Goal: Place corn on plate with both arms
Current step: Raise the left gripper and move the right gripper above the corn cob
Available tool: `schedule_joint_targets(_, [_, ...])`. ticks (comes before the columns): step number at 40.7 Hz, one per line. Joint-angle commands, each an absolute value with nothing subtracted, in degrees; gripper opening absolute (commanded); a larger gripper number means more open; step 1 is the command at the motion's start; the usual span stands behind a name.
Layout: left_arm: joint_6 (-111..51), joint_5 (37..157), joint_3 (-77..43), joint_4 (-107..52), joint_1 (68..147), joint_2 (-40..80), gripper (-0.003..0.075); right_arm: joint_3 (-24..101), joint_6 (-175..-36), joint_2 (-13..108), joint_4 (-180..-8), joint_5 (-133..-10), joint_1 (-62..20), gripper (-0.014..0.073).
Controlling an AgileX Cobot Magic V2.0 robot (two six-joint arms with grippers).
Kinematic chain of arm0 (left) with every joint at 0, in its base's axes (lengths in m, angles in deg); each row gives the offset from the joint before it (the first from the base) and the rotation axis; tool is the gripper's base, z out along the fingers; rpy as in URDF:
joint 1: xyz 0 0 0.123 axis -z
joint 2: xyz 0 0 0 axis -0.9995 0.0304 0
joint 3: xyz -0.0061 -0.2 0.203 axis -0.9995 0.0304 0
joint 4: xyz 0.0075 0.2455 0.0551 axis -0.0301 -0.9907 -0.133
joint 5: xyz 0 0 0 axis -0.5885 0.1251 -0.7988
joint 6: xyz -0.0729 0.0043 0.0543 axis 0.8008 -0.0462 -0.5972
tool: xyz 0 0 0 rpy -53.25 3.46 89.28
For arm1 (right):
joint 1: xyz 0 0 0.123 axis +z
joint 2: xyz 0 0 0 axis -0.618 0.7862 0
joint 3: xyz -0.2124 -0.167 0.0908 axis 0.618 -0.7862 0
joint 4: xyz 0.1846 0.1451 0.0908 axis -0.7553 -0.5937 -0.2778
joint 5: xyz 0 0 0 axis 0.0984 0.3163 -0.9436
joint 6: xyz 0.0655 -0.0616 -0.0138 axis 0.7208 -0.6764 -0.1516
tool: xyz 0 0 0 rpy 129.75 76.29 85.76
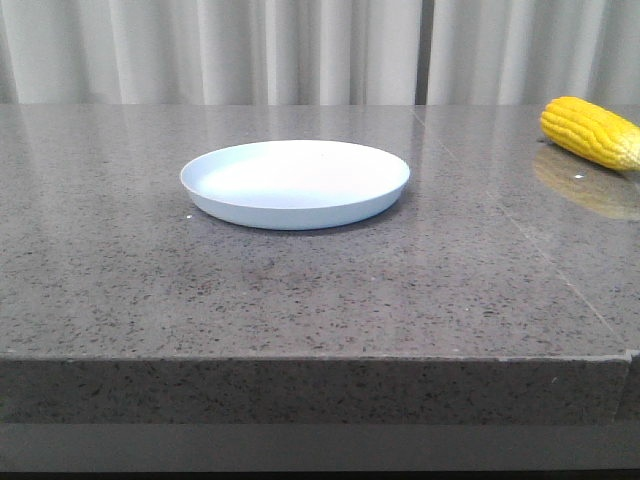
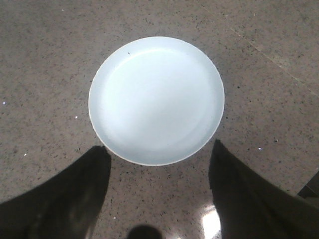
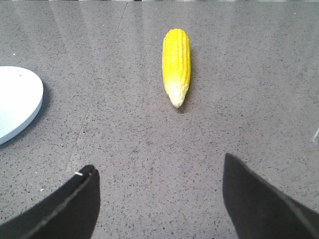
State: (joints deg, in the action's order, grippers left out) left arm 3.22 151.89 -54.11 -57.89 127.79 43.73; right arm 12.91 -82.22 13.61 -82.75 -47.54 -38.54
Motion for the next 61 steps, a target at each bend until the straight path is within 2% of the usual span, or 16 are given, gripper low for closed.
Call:
schedule_joint_targets(1, [6.2,148.3,-51.6,-59.9,129.9,37.1,0.043,14.8,-82.6,14.3,-82.4,-52.0,-38.8,0.0542])
schedule_joint_targets(18, [7.1,142.2,-30.0,-59.9,130.4,15.0,0.0429,14.8,-82.6,14.3,-82.4,-52.0,-38.8,0.0542])
schedule_joint_targets(32, [9.9,139.8,-19.4,-59.9,130.4,1.9,0.0429,14.8,-82.6,14.3,-82.4,-52.2,-38.8,0.0542])
schedule_joint_targets(48, [9.9,140.1,-18.9,-60.3,130.4,0.6,0.0429,15.3,-82.6,15.2,-76.3,-53.6,-38.8,0.0546])
schedule_joint_targets(51, [9.9,140.1,-18.9,-60.3,130.4,0.6,0.0429,16.2,-82.6,17.1,-75.7,-53.4,-38.8,0.0554])
schedule_joint_targets(57, [9.9,140.1,-18.9,-60.3,130.4,0.6,0.0429,19.5,-82.5,23.2,-75.7,-52.4,-38.8,0.0626])
schedule_joint_targets(61, [9.9,140.1,-18.9,-60.3,130.4,0.6,0.0429,22.9,-82.5,28.7,-75.7,-51.1,-38.8,0.0628])
